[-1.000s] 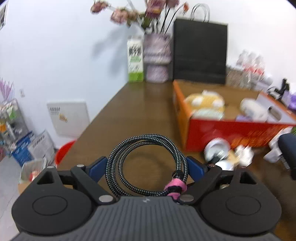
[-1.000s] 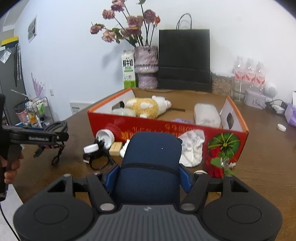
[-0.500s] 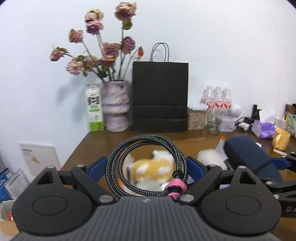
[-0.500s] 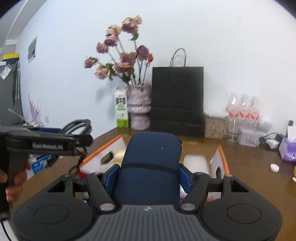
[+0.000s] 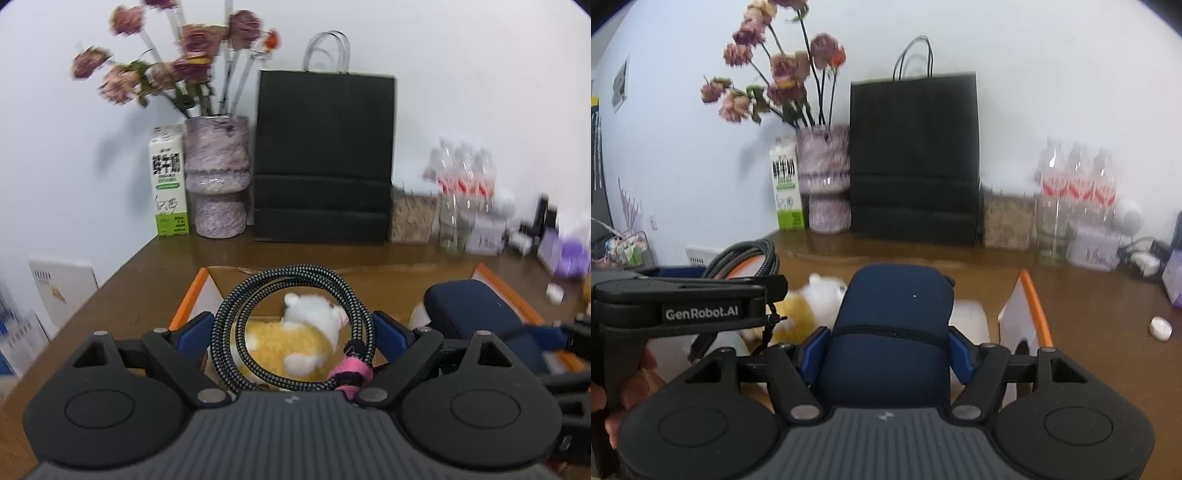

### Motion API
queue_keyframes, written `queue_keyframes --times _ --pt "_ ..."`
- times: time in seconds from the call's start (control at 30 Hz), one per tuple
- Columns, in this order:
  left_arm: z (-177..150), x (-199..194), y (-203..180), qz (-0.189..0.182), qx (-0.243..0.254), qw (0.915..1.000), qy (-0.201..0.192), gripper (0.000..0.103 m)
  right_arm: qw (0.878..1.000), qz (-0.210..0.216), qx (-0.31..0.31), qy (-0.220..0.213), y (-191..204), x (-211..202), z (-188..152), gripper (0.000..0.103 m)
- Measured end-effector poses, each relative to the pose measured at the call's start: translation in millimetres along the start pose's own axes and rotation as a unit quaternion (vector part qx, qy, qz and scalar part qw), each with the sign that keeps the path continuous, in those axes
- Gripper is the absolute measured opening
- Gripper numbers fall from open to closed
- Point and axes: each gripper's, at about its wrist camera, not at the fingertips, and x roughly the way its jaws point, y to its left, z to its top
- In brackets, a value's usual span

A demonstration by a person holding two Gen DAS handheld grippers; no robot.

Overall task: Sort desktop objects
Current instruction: 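Lower the cable and navy case into the box and open both tools, then move both open tools back out of the box toward the table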

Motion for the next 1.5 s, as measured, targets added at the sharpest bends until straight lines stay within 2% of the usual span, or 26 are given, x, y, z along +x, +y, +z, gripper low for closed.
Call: queue_keyframes --times 0.07,0.17,0.37,0.43,0.47,0.5,0.53,0.6,0.63,0.8,1.2,1.5 --pt "-5 2 -4 -0.001 0.013 0.9999 0.001 0.092 1.0 -0.005 -0.001 0.004 0 2 -4 0.064" --pt "-12 5 -4 -0.003 0.012 0.9999 0.008 0.092 1.0 -0.009 -0.019 0.005 5 3 -9 0.049" --pt "-20 14 -4 0.007 0.014 0.9995 0.026 0.092 1.0 -0.008 -0.01 0.005 4 3 -13 0.05" --pt "-20 13 -4 0.001 0.013 0.9996 0.024 0.094 1.0 -0.014 -0.005 0.001 2 1 -13 0.057" --pt "-20 11 -4 0.001 0.013 0.9997 0.02 0.094 1.0 -0.014 -0.002 0.0 1 0 -13 0.07" --pt "-20 7 -5 0.007 0.013 0.9998 0.013 0.099 1.0 -0.016 0.001 -0.004 0 -2 -12 0.079" --pt "-20 3 -4 0.015 0.011 0.9998 0.001 0.103 1.0 -0.02 0.003 -0.009 -2 -6 -11 0.083" --pt "-19 -5 -1 0.019 0.002 0.9997 -0.017 0.103 0.999 -0.021 0.009 -0.023 -5 -13 -8 0.095" --pt "-18 -8 1 0.017 -0.003 0.9996 -0.023 0.103 0.999 -0.02 0.013 -0.03 -7 -18 -6 0.098" --pt "-16 -17 2 0.02 -0.009 0.9991 -0.038 0.103 0.998 -0.022 0.011 -0.059 -9 -35 -3 0.103" --pt "-10 -28 0 0.019 -0.012 0.9984 -0.053 0.103 0.998 -0.023 -0.004 -0.062 -2 -44 2 0.103" --pt "7 -70 6 0.014 -0.015 0.9965 -0.081 0.103 0.996 -0.025 -0.034 -0.081 14 -85 11 0.103"
